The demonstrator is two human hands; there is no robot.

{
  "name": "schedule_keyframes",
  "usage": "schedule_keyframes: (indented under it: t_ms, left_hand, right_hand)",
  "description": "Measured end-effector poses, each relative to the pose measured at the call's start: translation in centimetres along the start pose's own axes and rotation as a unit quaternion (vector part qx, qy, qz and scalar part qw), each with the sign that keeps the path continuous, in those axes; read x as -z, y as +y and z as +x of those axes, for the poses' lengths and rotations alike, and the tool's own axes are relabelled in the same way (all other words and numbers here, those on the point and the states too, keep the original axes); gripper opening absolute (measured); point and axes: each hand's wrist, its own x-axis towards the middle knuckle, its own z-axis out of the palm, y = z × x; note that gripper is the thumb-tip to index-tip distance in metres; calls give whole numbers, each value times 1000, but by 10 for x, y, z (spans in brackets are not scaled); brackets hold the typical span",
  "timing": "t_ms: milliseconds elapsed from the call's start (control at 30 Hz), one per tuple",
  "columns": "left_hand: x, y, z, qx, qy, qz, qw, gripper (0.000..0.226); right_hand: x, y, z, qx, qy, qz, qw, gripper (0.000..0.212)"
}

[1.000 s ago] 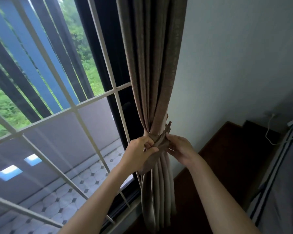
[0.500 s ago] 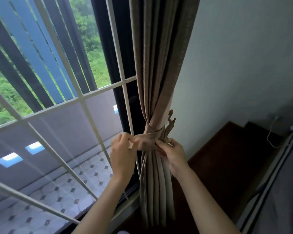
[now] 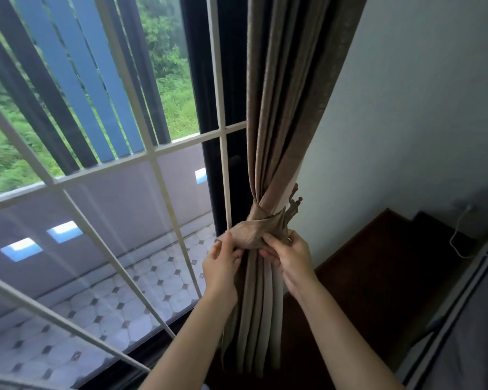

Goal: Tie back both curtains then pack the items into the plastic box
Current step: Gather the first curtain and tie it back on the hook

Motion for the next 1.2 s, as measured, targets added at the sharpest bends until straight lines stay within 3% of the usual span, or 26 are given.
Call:
schedule_keyframes:
  t_ms: [100, 167, 233, 267, 333, 433, 600, 667, 767, 900, 1000, 1067, 1133, 1200]
  left_hand:
    - [-3, 14, 8, -6, -21, -84, 996, 27]
    - [-6, 20, 12, -5, -48, -112, 993, 20]
    - [-9, 22, 13, -15, -61, -119, 991, 23]
    - [-10, 23, 13, -21, -68, -123, 990, 25]
    - [-8, 24, 13, -27, -85, -119, 989, 26]
    - [-4, 26, 16, -25, -90, -129, 987, 33]
    - [-6, 22, 20, -24, -102, -165, 981, 35]
    - [-11, 19, 19, -12, -115, -174, 978, 30]
    - [-25, 11, 18, 1, -129, -160, 979, 28]
    - [-50, -1, 20, 16, -115, -131, 985, 24]
    - [-73, -14, 19, 25, -134, -101, 985, 23]
    - [-87, -24, 22, 23, -145, -78, 986, 26]
    - [-99, -28, 29, 27, -142, -64, 987, 25]
    - [-108, -28, 38, 41, -124, -57, 990, 19]
  right_hand:
    - [3, 0, -5, 22, 58, -57, 996, 23]
    - [0, 6, -15, 131, 179, -234, 947, 32]
    - [-10, 9, -32, 351, 205, -331, 852, 37]
    - [-18, 8, -38, 447, 156, -352, 807, 35]
    - [-35, -3, -42, 545, 29, -441, 713, 36]
    - [-52, -31, -24, 536, -40, -652, 535, 48]
    - [-48, -55, 0, 385, -38, -894, 227, 63]
    - [-46, -63, -1, 359, -34, -920, 152, 70]
    - [-43, -72, -5, 339, -24, -936, 96, 68]
    - [-23, -72, -7, 207, 41, -977, 26, 64]
    - [-14, -79, -4, 156, 2, -987, -41, 44]
    - [-15, -93, 1, 158, -37, -986, -49, 32]
    - [-15, -111, 12, 170, -47, -981, -76, 34]
    - [-7, -125, 29, 175, -31, -983, -50, 51]
